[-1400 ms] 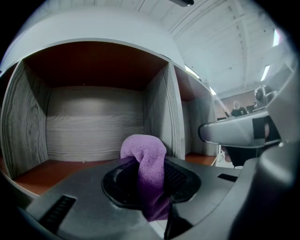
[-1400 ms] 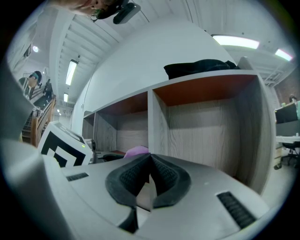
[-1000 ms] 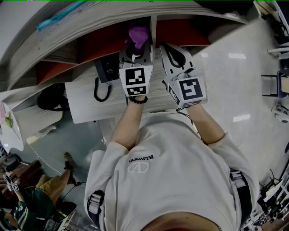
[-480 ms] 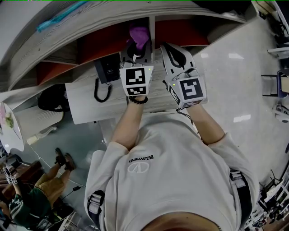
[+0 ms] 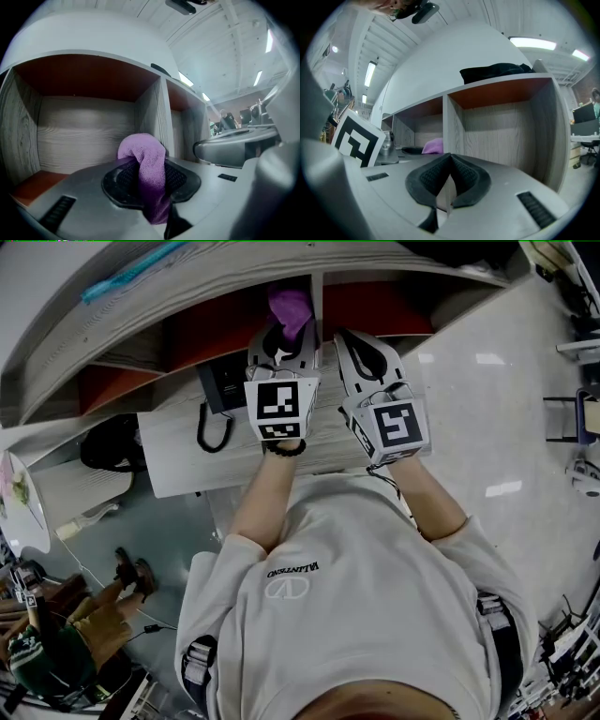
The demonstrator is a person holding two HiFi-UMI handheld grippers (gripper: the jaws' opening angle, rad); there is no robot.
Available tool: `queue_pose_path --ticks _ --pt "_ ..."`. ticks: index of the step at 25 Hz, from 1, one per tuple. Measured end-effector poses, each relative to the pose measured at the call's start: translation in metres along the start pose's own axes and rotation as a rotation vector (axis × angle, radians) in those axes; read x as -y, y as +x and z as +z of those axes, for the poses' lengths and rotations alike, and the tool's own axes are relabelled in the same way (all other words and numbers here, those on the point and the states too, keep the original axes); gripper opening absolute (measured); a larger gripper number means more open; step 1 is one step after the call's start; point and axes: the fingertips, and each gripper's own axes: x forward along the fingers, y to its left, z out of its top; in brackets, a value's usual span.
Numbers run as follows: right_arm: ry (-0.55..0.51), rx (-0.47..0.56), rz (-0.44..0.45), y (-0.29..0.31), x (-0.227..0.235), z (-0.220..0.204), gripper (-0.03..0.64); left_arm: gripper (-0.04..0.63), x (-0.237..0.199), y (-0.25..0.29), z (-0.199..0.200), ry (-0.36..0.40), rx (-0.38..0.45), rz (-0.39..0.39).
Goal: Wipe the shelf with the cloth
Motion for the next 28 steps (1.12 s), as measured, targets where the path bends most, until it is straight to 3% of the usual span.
queue_pose_path --ticks 28 --pt "-0.019 0.039 0.019 0.013 -0.015 0.025 -0.002 0.091 -0.001 -0.004 0.04 0.005 0.066 -0.02"
